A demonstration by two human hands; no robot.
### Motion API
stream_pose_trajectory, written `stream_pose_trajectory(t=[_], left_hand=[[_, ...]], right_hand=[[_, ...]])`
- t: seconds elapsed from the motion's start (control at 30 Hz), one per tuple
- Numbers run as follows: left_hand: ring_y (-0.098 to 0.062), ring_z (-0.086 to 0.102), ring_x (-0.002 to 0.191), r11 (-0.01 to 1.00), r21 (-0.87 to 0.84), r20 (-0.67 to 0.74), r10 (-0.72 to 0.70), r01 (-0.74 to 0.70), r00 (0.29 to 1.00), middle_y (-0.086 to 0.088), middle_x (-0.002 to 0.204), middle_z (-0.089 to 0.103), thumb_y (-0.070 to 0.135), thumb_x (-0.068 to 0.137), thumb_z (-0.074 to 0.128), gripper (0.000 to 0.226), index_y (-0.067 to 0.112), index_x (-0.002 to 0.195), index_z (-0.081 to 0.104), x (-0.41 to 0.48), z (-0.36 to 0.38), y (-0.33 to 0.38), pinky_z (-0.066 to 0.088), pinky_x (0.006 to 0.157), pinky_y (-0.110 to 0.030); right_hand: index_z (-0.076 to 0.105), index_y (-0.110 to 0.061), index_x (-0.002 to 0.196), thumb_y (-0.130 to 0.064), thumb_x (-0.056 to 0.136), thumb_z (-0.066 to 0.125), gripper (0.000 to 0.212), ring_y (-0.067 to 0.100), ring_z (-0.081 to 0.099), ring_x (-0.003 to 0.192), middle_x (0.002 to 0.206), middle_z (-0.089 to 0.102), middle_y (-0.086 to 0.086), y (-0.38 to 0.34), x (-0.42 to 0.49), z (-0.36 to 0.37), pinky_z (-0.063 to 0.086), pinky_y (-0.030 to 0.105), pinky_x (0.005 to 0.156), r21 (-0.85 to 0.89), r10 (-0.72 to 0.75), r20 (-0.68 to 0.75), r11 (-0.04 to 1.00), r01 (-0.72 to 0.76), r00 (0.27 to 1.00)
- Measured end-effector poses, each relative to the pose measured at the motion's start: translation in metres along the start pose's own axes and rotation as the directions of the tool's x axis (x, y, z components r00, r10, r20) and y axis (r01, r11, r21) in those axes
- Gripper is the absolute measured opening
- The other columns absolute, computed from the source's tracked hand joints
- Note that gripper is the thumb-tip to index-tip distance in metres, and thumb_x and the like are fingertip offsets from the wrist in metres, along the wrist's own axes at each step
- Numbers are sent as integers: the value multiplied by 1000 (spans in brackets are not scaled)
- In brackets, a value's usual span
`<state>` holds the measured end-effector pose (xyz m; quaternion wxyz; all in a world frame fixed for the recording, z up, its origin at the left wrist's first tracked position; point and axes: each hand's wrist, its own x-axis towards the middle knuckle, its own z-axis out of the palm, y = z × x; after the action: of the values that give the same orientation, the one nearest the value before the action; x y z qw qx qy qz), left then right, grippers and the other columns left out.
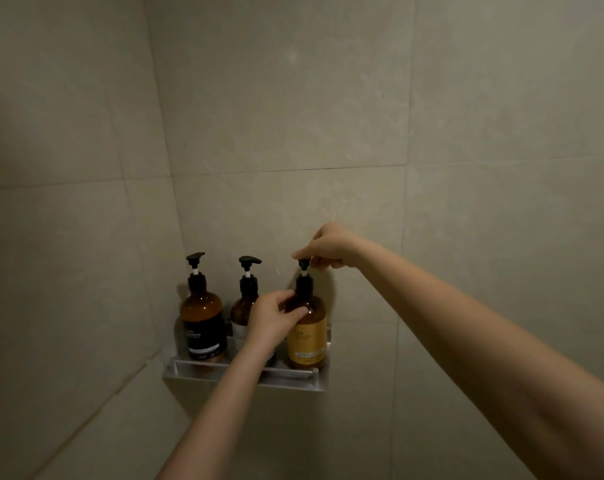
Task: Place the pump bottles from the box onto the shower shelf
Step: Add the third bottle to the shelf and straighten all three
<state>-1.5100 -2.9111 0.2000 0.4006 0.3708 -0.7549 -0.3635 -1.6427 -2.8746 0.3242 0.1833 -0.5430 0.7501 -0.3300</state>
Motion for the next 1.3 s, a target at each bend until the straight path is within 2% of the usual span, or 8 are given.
stream_pose_trajectory(t=[0.13, 0.33, 0.5, 0.67, 0.8, 0.93, 1.17, 1.3], left_hand=[[-19, 54, 118, 1000, -5, -6, -2, 2, 1000, -6, 128, 59, 16, 81, 67, 48, 11, 127, 53, -1, 1, 0, 42, 86, -24], [-20, 54, 119, 1000, 1, -24, 6, -6, 1000, -8, 128, 59, 16, 81, 67, 49, 9, 128, 52, 0, 3, -2, 43, 88, -26], [-19, 54, 119, 1000, -22, -65, 15, -17, 998, -6, 128, 59, 15, 81, 67, 49, 10, 127, 53, -6, 3, 1, 46, 93, -30], [7, 59, 87, 983, -111, -368, 96, -146, 925, 10, 100, 66, 15, 82, 65, 26, 22, 107, 65, -15, -22, 1, 46, 64, 0], [6, 61, 81, 988, -68, -557, 80, -142, 827, 11, 89, 65, 14, 82, 65, 21, 21, 102, 66, -15, -57, -11, 45, 60, -3], [-17, 61, 105, 1000, -13, -367, 6, -12, 930, -7, 116, 65, 19, 80, 69, 42, 9, 120, 60, -7, -72, -30, 48, 85, -25], [-16, 54, 115, 999, 35, -186, 0, 7, 983, -10, 128, 59, 15, 74, 75, 58, 7, 127, 54, 1, -66, -41, 41, 91, -21], [-20, 52, 120, 1000, -12, -184, -18, 16, 983, -11, 130, 57, 9, 74, 74, 57, 6, 127, 53, 4, -64, -45, 39, 95, -24]], right_hand=[[68, -15, 97, -34, 79, 71, 27, 10, 62, 67, 81, 68, 1, 3, -4, -8, 42, 18, 52, 30, -35, 62, 999, 33, 997], [66, -7, 100, -27, 79, 72, 30, 14, 60, 71, 80, 65, 3, 4, -3, -4, 39, 20, 51, 80, 7, 33, 997, -9, 999], [64, -8, 99, -33, 81, 70, 31, 16, 63, 76, 89, 69, 6, -6, -2, -5, 41, 19, 53, -56, -21, 40, 998, 23, 999], [66, -10, 100, -27, 86, 65, 22, 17, 62, 82, 91, 67, 5, -30, 6, -8, 46, 19, 58, -127, -230, 5, 965, 228, 973], [67, -15, 107, -16, 90, 57, 20, 13, 60, 85, 94, 64, -2, -54, 8, 10, 47, 19, 64, -85, -393, 153, 909, 408, 907], [64, -18, 116, -15, 92, 55, 27, 15, 59, 96, 110, 62, 0, -66, 19, 35, 51, 24, 73, -115, -403, 299, 885, 452, 865], [70, -12, 108, -16, 86, 65, 23, 8, 60, 72, 91, 65, -1, -60, 38, 42, 52, 16, 55, -87, -300, 285, 938, 337, 910], [70, -4, 101, -13, 80, 72, 24, 13, 66, 71, 85, 68, 5, -62, 41, 43, 58, 22, 65, 0, -237, 253, 970, 244, 938]])
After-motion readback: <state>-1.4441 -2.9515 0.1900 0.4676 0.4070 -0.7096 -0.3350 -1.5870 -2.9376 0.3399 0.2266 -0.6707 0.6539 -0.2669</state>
